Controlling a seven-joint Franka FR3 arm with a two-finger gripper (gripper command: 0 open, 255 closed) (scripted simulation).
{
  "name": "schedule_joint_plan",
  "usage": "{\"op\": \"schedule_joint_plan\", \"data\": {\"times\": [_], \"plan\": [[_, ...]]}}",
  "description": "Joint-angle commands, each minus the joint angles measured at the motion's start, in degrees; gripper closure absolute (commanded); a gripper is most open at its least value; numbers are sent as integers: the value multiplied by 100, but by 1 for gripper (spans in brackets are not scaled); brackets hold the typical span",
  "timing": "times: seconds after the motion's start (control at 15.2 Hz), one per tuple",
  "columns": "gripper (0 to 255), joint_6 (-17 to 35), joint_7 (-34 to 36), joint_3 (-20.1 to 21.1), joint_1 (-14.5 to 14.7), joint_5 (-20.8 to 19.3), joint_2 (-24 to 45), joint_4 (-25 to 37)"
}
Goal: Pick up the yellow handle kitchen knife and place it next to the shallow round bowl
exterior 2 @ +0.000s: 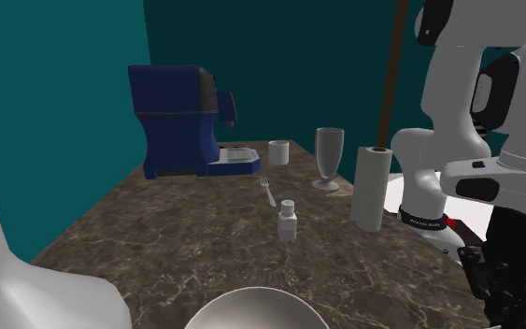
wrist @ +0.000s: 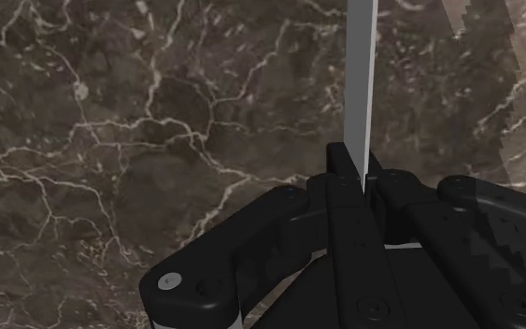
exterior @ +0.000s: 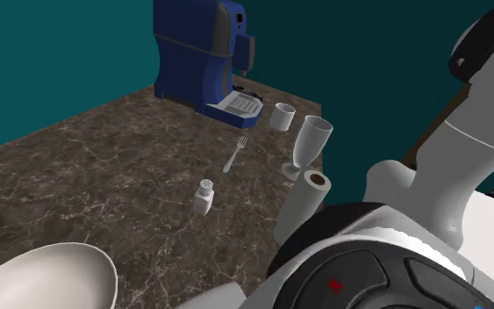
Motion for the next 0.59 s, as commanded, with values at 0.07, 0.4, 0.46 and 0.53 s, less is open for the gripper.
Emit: {"op": "schedule_joint_plan", "data": {"times": [0.07,0.4,0.46,0.53], "plan": [[255,226,108,23,12,-133,161,-103],[255,603,299,23,36,-403,463,-265],[255,661,332,19,42,-450,513,-287],[255,661,332,18,42,-450,513,-287]]}}
